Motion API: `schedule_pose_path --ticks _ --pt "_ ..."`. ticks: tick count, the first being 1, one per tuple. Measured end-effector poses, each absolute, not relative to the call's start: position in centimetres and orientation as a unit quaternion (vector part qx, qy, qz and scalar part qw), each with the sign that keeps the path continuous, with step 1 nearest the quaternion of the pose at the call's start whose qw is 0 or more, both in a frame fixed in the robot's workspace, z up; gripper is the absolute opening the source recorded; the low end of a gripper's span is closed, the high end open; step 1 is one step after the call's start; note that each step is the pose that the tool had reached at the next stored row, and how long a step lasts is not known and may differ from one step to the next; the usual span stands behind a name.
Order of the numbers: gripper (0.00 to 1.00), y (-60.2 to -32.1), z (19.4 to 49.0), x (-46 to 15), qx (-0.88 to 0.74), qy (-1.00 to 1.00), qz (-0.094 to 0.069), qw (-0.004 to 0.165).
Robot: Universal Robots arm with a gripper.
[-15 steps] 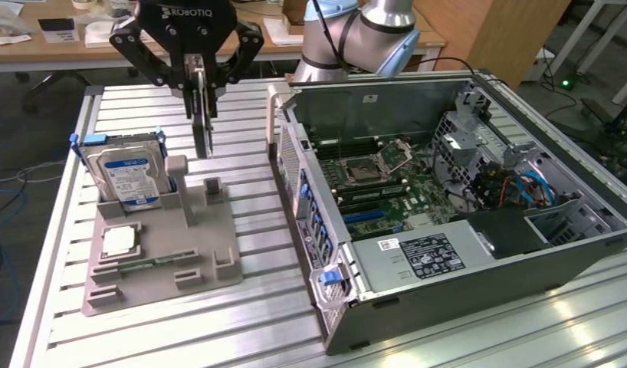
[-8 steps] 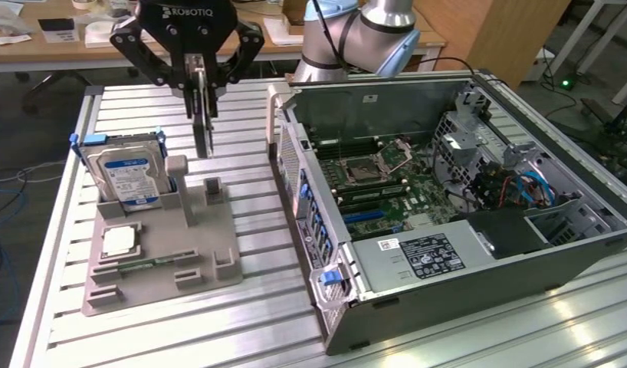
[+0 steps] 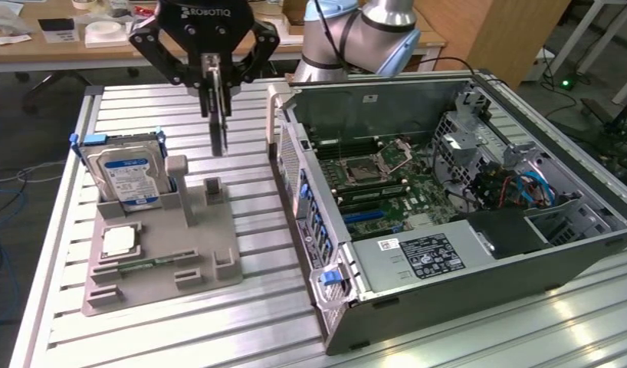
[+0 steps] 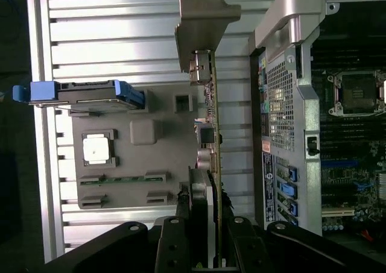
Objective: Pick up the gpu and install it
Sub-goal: 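Pick up the gpu and move the gpu toward the slot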
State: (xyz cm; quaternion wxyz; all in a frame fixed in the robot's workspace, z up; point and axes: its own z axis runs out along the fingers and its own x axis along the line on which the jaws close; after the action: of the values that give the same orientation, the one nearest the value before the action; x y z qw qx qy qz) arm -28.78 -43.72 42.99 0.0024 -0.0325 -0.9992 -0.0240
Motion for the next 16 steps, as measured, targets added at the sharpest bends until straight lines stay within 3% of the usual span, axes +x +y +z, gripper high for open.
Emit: schedule_pose_path --ticks 16 --pt "0.28 -43.7 43.0 -23.9 -0.032 -0.999 -0.024 0.002"
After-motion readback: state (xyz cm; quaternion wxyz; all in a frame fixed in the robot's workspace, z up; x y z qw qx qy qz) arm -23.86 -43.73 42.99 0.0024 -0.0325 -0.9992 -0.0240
